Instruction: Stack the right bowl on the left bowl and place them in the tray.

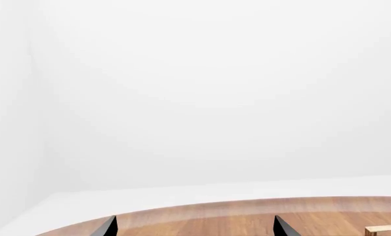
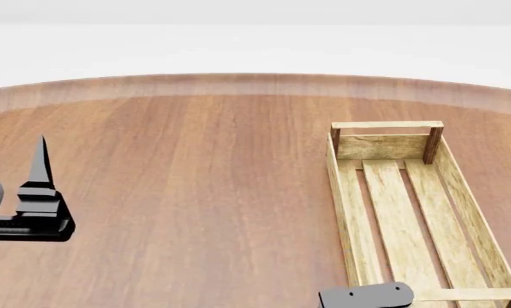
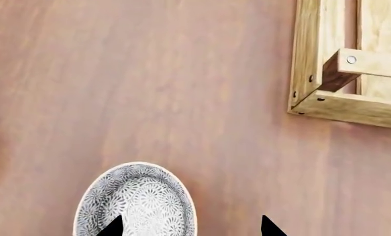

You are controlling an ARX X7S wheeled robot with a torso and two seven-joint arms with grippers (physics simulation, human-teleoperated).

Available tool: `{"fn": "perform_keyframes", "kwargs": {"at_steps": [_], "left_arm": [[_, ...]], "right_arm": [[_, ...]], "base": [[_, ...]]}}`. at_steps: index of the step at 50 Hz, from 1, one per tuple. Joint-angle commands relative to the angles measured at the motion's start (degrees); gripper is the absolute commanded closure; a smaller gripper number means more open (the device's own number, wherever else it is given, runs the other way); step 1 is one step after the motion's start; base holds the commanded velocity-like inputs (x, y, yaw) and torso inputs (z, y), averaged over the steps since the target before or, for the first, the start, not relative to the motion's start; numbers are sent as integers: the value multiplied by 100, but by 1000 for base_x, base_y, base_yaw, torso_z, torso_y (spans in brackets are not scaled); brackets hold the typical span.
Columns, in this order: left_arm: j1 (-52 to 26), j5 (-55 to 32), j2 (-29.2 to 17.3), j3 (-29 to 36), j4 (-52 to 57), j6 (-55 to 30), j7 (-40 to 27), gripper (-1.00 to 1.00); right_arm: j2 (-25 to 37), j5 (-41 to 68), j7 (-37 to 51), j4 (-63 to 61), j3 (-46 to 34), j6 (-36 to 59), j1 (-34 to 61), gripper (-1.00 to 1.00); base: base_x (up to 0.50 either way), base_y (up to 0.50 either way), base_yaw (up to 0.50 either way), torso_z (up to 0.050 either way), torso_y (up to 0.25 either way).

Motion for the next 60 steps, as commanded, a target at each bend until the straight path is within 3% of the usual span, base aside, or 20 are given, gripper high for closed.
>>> {"fn": "perform_keyframes", "kwargs": {"at_steps": [1, 60], "left_arm": [[9, -11, -21, 35, -16, 27, -29, -100], [105, -113, -135, 133, -33, 147, -140, -100]], "right_arm": [[2, -481, -515, 156, -128, -138, -242, -100], [-201, -2158, -2638, 1294, -1231, -959, -403, -100]], "base": [[0, 0, 0, 0, 0], [0, 0, 0, 0, 0]]}}
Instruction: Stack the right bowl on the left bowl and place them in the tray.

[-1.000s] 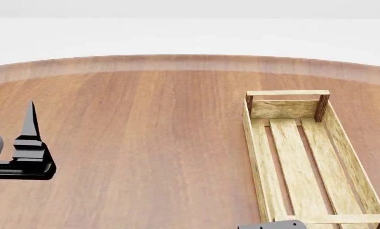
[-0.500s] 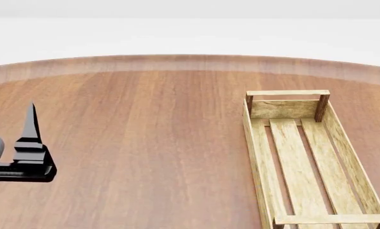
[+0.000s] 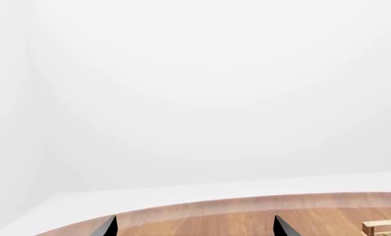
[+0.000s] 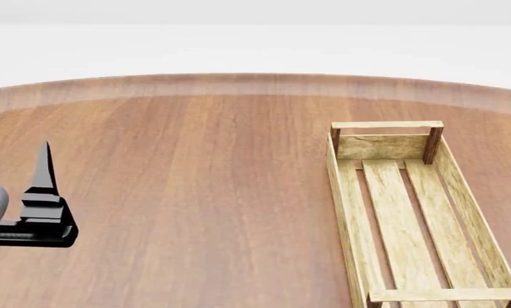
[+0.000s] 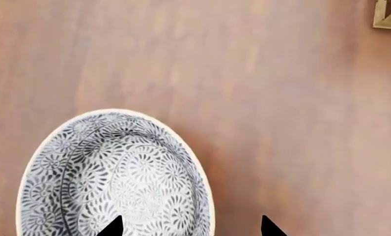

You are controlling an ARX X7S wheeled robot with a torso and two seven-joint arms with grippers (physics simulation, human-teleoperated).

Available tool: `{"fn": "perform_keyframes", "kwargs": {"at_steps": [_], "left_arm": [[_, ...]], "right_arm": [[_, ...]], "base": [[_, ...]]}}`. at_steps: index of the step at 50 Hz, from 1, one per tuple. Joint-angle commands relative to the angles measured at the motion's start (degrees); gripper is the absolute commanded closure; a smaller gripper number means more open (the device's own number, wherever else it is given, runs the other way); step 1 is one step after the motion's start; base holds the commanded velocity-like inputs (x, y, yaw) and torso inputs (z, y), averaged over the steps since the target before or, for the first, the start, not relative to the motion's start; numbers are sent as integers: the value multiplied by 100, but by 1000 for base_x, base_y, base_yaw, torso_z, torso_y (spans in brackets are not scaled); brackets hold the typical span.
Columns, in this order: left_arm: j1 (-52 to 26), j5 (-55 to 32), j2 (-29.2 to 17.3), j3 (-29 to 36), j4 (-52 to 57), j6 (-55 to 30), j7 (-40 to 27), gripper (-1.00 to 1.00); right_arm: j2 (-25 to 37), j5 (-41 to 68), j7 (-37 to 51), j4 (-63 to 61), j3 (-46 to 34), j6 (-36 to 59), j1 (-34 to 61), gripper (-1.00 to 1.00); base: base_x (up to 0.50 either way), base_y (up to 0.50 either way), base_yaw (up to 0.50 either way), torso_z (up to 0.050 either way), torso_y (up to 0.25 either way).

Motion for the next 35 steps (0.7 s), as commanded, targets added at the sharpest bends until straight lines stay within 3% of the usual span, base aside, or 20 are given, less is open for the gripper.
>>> {"fn": "perform_keyframes", "kwargs": {"at_steps": [1, 12, 13, 35], "left_arm": [[40, -9, -24, 19, -38, 65, -16, -100], [77, -19, -51, 26, -34, 98, -43, -100], [83, -18, -50, 30, -45, 113, -44, -100], [110, -43, -86, 60, -64, 166, -93, -100]], "right_arm": [[-72, -234, -348, 234, -198, -145, 32, -100], [-109, -367, -523, 449, -289, -279, 33, -100], [-111, -409, -476, 449, -275, -338, 17, 100], [-64, -427, -627, 354, -363, -424, -14, 100]], "base": [[0, 0, 0, 0, 0], [0, 0, 0, 0, 0], [0, 0, 0, 0, 0], [0, 0, 0, 0, 0]]}}
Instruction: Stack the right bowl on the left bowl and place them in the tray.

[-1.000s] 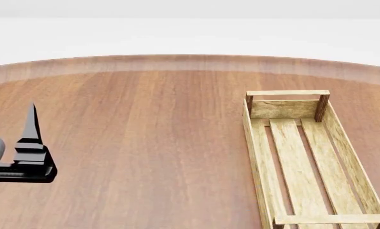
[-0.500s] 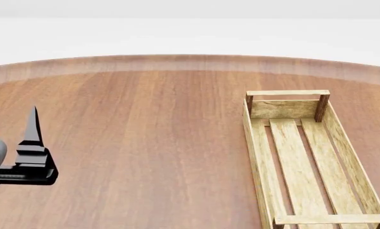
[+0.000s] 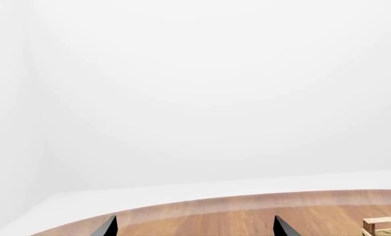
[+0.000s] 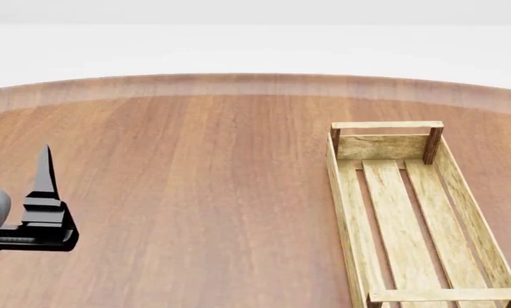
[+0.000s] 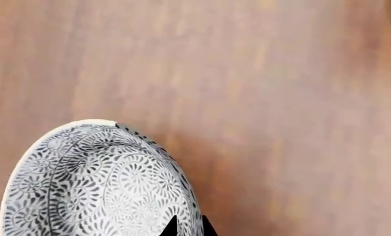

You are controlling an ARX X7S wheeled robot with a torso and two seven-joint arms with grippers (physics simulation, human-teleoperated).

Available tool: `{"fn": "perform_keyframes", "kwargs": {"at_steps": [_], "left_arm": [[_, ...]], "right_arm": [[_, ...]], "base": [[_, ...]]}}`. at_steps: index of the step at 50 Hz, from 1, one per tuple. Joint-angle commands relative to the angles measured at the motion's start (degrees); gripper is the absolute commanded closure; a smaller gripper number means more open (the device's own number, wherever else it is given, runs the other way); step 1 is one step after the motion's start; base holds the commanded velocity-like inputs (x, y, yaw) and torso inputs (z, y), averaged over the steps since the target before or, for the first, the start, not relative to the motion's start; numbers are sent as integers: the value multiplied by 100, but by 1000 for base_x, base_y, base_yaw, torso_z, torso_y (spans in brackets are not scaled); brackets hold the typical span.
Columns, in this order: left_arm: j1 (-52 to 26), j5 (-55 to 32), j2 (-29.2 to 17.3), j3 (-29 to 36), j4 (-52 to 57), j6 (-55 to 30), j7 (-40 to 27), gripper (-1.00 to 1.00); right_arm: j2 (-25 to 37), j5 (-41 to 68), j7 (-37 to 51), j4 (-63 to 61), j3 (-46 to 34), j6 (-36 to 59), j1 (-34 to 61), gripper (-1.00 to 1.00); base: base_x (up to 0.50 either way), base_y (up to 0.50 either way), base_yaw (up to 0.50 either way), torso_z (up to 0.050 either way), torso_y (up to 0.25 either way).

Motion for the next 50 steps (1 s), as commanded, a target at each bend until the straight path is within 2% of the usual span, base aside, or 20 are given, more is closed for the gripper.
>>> {"fn": "perform_keyframes", "kwargs": {"at_steps": [1, 6, 16, 35, 50], "left_arm": [[23, -17, -18, 7, -13, 37, -22, -100], [38, -29, -24, 1, -23, 53, -32, -100], [-13, -67, -45, -6, 22, -6, -58, -100], [-43, -109, -71, 13, 51, -16, -96, -100], [-49, -123, -78, 63, 22, 33, -123, -100]], "right_arm": [[14, -29, -121, -41, -67, -53, -57, 100], [151, 19, -413, -626, 26, -292, -164, 100], [200, 469, -260, -927, 307, -233, -44, 100], [90, 1550, 498, -1107, 871, -24, 812, 100], [-178, 1528, 453, -830, 731, -11, 1223, 100]], "base": [[0, 0, 0, 0, 0], [0, 0, 0, 0, 0], [0, 0, 0, 0, 0], [0, 0, 0, 0, 0], [0, 0, 0, 0, 0]]}}
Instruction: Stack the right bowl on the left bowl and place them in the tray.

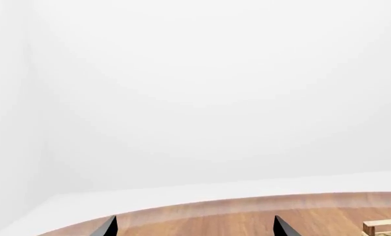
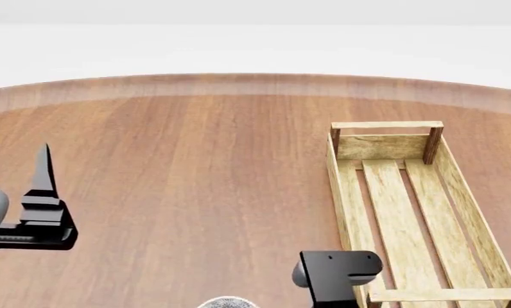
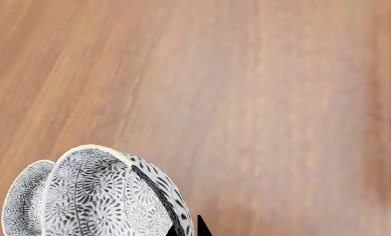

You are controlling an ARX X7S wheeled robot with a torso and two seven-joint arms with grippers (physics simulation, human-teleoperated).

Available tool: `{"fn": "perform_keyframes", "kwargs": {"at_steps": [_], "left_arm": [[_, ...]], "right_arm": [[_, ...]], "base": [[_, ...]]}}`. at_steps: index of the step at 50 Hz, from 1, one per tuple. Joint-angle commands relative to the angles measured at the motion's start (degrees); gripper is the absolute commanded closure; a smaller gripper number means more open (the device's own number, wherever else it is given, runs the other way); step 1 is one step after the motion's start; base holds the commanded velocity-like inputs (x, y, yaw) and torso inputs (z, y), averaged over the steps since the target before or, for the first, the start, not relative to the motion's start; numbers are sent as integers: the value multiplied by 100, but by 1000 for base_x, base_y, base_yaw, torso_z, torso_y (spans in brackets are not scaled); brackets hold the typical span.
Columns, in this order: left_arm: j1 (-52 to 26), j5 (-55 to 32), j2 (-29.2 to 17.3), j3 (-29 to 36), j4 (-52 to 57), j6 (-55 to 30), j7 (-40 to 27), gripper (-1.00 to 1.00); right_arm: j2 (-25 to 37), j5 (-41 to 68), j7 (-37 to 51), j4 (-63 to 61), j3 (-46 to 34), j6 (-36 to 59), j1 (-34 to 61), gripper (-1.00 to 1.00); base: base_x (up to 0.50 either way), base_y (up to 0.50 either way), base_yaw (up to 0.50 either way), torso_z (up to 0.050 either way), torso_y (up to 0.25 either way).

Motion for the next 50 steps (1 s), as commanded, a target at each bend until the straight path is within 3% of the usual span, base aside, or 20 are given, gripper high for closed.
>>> {"fn": "perform_keyframes", "kwargs": {"at_steps": [1, 16, 38, 50], "left_arm": [[-17, -14, -3, 37, -13, 21, -23, -100], [-94, -58, -22, 77, 30, -58, -60, -100], [-143, -116, -44, 125, 82, -143, -122, -100], [-92, -160, -72, 93, 181, -166, -166, -100]], "right_arm": [[-241, 119, 0, 189, -51, 24, 407, 100], [-1330, -505, -586, 1464, -813, 20, 1291, 100], [-2740, -707, -1027, 2384, -1507, -162, 1993, 100], [-2827, 208, -890, 2276, -2611, -890, 2262, 100]], "base": [[0, 0, 0, 0, 0], [0, 0, 0, 0, 0], [0, 0, 0, 0, 0], [0, 0, 0, 0, 0]]}}
